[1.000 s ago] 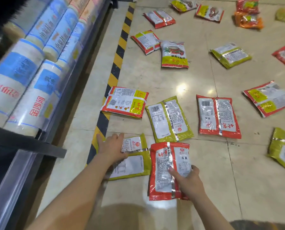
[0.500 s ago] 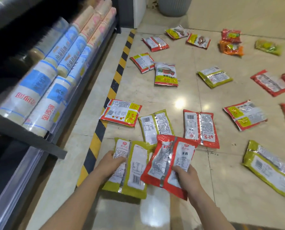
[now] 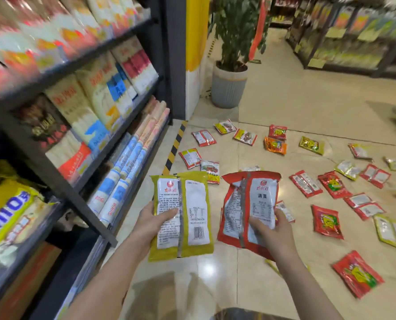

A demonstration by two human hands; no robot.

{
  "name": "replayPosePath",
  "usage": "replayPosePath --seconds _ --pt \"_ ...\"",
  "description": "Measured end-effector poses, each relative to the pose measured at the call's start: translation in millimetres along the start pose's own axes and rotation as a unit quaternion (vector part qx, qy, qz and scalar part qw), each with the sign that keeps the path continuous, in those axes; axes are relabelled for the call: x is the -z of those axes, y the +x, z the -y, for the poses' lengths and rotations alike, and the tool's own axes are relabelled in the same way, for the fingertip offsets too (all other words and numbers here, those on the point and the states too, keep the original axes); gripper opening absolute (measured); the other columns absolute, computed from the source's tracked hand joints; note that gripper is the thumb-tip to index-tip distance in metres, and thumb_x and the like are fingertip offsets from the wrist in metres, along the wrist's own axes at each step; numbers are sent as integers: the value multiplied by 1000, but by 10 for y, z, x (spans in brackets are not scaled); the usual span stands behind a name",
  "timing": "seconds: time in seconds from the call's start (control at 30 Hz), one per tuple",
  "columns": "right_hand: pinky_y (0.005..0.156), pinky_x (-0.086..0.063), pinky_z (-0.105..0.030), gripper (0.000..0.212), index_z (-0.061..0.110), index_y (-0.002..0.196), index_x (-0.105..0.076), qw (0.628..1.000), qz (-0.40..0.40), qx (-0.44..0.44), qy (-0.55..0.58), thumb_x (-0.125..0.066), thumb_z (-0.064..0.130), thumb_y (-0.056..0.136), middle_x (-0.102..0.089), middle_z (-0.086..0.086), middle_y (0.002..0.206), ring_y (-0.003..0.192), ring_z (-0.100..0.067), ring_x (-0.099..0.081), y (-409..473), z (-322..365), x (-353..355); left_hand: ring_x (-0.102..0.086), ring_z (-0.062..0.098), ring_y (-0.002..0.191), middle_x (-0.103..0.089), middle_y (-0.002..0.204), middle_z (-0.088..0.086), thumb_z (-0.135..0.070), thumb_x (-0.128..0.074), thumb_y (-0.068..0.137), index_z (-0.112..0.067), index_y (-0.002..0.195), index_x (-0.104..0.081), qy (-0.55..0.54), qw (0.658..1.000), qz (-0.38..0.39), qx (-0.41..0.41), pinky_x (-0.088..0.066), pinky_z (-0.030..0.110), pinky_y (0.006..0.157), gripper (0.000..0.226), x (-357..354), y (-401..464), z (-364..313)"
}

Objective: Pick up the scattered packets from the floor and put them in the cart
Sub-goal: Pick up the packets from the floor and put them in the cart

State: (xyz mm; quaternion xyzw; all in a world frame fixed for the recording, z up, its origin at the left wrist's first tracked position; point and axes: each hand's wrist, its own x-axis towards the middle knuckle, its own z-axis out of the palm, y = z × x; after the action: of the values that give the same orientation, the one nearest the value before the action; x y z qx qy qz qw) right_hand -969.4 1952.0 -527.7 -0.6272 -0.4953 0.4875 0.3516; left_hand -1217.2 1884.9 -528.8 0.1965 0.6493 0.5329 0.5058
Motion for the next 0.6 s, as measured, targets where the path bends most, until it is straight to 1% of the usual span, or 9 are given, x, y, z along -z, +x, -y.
replayPosePath --seconds 0.07,0.17,0.27,0.33,0.4,0.43,0.5,0.57,0.6 --pt "83 -55 -41 39 9 112 -54 999 11 22 23 -73 10 78 -67 -9 103 90 -26 -67 -254 604 248 -69 16 67 -72 84 5 -1 -65 83 -13 97 -62 -20 1000 -6 -16 -55 33 71 19 -50 -454 -555" --pt "72 -54 -28 33 11 109 -53 995 43 69 52 -69 5 81 -67 -5 97 83 -17 -65 -674 1470 578 -68 18 59 -73 76 5 0 -64 83 -8 101 -62 -53 998 -24 -33 -56 32 63 20 -107 -1181 -1282" --pt "85 -52 -39 26 16 107 -53 989 72 117 54 -63 6 86 -66 -9 105 91 -24 -64 -1103 2221 857 -69 21 63 -72 83 9 -3 -63 83 -8 109 -61 -87 994 -48 -53 -54 34 66 27 -119 -1929 -1865" --pt "91 -50 -43 26 16 109 -53 982 107 141 60 -59 3 88 -65 -11 109 97 -27 -63 -1394 2659 1001 -69 22 68 -71 88 9 -14 -64 84 -9 107 -62 -111 986 -87 -84 -55 34 66 24 -87 -2440 -2199" --pt "88 -50 -38 29 15 112 -53 973 140 173 58 -54 -2 88 -65 -10 108 96 -25 -62 -1720 3030 1101 -66 28 88 -68 104 13 -30 -68 81 -11 107 -63 -133 977 -126 -111 -53 43 84 32 -28 -2933 -2453" --pt "83 -49 -35 29 15 111 -54 966 156 194 62 -52 -3 88 -64 -9 107 94 -23 -62 -1882 3202 1127 -66 29 90 -69 105 13 -30 -66 83 -11 105 -64 -148 972 -135 -126 -51 46 89 29 4 -3195 -2571" --pt "77 -48 -31 26 17 103 -57 953 189 225 68 -51 -4 88 -64 -7 101 88 -20 -61 -2233 3507 1148 -70 25 76 -73 91 11 -22 -58 89 -10 103 -65 -181 961 -127 -165 -52 42 82 20 106 -3702 -2735" --pt "76 -47 -32 28 23 92 -56 942 219 247 67 -53 -4 87 -63 -3 94 85 -20 -59 -2579 3725 1096 -70 24 72 -74 90 10 -22 -60 83 -8 109 -64 -195 951 -144 -191 -52 41 79 30 245 -4176 -2811" --pt "76 -49 -32 27 23 93 -56 934 243 253 73 -53 -4 88 -63 -3 95 86 -20 -59 -2760 3805 1047 -70 25 74 -73 93 11 -24 -62 80 -8 112 -63 -202 944 -164 -204 -52 41 78 36 357 -4418 -2825"
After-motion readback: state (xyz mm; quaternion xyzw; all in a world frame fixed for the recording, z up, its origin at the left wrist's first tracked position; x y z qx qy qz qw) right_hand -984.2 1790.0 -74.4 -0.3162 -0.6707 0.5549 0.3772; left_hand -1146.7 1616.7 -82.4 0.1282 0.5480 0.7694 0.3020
